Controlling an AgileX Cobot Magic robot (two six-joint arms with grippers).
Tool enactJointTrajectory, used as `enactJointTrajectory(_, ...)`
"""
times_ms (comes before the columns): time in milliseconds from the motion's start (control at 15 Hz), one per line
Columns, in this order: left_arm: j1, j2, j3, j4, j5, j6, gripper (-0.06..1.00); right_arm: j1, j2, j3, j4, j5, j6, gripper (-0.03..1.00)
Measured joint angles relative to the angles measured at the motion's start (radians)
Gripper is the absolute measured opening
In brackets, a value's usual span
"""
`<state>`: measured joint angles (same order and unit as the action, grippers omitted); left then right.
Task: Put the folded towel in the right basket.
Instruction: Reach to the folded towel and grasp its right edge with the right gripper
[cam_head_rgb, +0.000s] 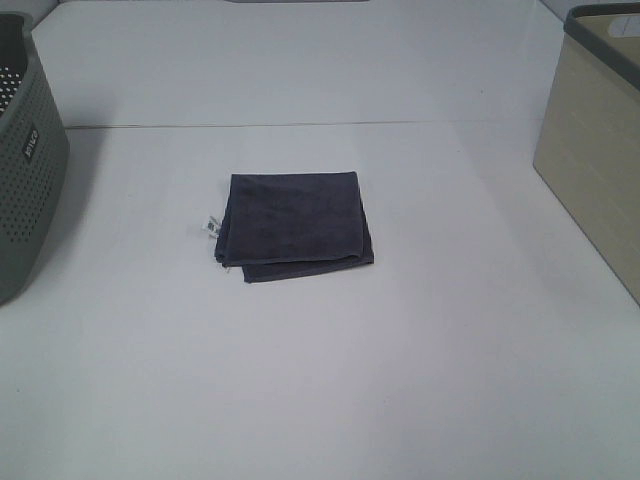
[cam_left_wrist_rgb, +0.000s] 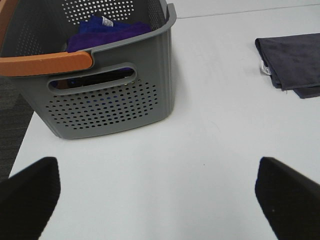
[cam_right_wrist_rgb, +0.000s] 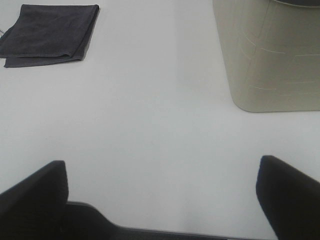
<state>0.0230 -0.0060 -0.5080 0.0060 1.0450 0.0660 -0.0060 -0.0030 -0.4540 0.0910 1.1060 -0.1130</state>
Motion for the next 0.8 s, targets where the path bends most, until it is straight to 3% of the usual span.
enactJointTrajectory(533,0.000,0.000,0.000,0.000,0.000,0.000,0.99,0.000,0.000,0.000,-0.001,0.000,0.000,0.98)
enactJointTrajectory(800,0.000,0.000,0.000,-0.061,0.000,0.000,0.99,0.000,0.000,0.000,-0.001,0.000,0.000,0.98)
